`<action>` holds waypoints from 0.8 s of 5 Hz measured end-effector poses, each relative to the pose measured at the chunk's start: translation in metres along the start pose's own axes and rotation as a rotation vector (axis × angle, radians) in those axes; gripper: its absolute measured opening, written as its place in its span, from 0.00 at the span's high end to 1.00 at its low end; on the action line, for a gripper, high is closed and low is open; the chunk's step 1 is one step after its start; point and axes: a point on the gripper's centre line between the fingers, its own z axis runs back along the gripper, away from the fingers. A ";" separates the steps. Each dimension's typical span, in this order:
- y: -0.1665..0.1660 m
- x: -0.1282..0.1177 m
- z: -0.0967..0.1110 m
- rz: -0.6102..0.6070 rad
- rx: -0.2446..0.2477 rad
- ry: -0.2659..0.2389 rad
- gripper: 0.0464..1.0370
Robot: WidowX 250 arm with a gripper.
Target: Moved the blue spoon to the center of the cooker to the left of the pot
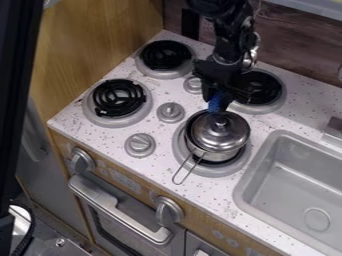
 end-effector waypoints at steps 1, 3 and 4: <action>0.009 0.012 0.005 0.019 0.011 -0.025 0.63; 0.039 0.029 -0.008 0.085 0.030 -0.029 0.63; 0.051 0.016 -0.025 0.095 0.038 0.045 0.63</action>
